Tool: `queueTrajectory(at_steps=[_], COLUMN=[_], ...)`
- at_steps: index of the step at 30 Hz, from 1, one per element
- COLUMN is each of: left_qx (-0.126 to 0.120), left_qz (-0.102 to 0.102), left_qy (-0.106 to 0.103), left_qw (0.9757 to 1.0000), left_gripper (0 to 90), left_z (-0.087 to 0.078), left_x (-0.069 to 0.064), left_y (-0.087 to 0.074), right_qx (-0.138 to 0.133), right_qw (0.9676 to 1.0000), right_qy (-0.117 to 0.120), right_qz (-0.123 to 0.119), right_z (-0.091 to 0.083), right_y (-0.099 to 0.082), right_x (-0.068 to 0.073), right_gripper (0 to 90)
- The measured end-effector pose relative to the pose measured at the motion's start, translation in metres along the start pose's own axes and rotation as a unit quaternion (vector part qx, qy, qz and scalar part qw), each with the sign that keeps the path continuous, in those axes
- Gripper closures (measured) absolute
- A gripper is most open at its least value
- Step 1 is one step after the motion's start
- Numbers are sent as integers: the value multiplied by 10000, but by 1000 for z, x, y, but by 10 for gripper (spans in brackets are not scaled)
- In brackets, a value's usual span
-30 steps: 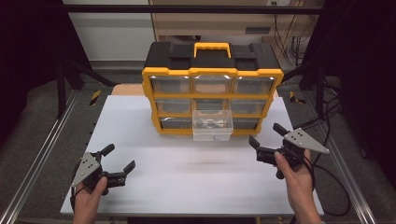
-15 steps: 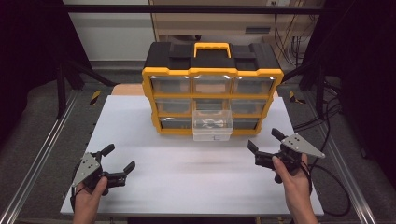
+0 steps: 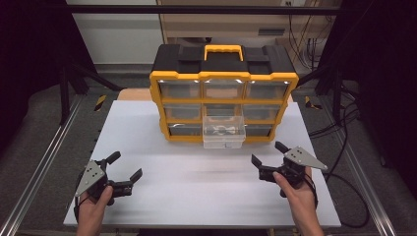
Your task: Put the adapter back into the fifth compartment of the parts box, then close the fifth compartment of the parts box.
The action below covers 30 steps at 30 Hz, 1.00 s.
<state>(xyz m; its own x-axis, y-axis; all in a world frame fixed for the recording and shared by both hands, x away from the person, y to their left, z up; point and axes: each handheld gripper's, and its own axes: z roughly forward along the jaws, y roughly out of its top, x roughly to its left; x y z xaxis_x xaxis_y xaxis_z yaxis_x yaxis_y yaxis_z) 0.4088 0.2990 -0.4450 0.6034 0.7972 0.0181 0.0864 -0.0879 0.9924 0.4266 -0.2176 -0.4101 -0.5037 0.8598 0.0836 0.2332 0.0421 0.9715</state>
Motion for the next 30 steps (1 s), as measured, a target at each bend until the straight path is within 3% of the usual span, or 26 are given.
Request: queueTrajectory(at_steps=[19, 22, 30], left_qx=[-23, -14, -1], left_qz=[-36, -46, -105], left_qy=[-35, -11, 67], left_qw=[10000, 10000, 9999], left_gripper=[7, 7, 7], left_z=[1, 1, 0], left_x=[0, 0, 3], left_y=[1, 1, -1], right_qx=[310, 354, 559], right_qw=[9994, 9991, 9968], right_qy=[166, 219, 532], right_qz=[64, 23, -192], right_z=[10, 10, 14], right_y=[-21, -24, -28], right_x=[18, 22, 32], right_gripper=[80, 122, 406])
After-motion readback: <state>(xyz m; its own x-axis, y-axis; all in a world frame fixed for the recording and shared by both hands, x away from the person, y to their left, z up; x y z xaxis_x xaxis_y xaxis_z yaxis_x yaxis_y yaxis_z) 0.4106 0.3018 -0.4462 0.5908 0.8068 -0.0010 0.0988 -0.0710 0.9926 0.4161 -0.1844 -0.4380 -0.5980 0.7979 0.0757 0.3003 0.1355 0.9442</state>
